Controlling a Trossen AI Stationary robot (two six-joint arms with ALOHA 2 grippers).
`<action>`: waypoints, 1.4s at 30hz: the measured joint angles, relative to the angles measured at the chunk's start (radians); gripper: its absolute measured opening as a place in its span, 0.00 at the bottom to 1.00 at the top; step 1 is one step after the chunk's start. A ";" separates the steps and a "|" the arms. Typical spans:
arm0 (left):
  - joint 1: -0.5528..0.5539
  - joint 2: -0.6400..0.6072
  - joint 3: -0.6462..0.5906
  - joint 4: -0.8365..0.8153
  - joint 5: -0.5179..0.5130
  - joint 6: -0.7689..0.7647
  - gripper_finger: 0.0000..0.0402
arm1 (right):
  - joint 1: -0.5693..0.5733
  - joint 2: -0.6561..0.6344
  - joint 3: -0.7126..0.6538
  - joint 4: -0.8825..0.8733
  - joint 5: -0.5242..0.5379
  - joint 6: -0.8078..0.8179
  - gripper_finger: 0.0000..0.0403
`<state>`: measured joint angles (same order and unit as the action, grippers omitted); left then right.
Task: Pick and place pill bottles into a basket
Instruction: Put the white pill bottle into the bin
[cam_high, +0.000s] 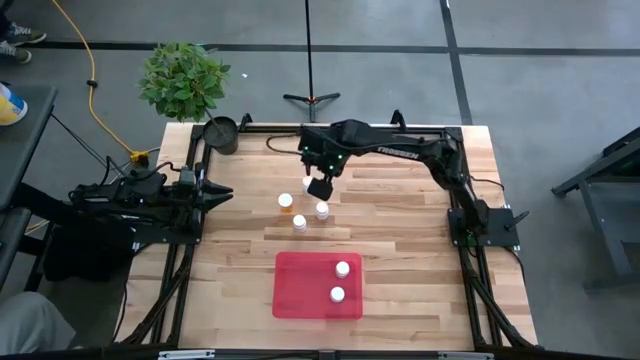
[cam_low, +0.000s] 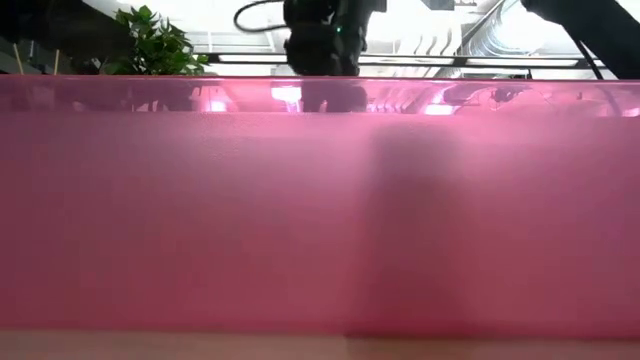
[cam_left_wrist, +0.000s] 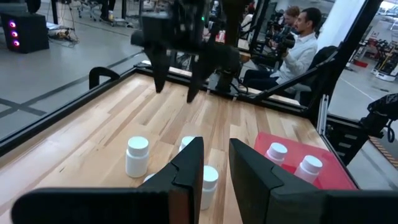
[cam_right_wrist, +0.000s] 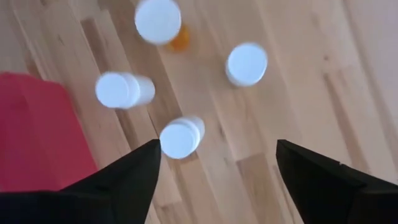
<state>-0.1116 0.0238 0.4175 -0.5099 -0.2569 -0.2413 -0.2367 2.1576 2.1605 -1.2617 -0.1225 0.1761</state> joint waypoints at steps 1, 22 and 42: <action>0.000 0.000 0.000 0.000 0.000 0.000 0.28 | 0.003 0.007 0.000 -0.008 0.000 0.000 0.78; 0.000 0.000 0.000 0.000 0.001 -0.004 0.28 | 0.077 0.156 -0.001 -0.058 -0.043 0.034 0.79; 0.000 0.000 0.000 -0.001 0.004 -0.004 0.28 | 0.080 0.195 0.000 -0.019 -0.008 0.064 0.79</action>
<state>-0.1116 0.0236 0.4175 -0.5107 -0.2527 -0.2455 -0.1570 2.3525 2.1605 -1.2808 -0.1301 0.2401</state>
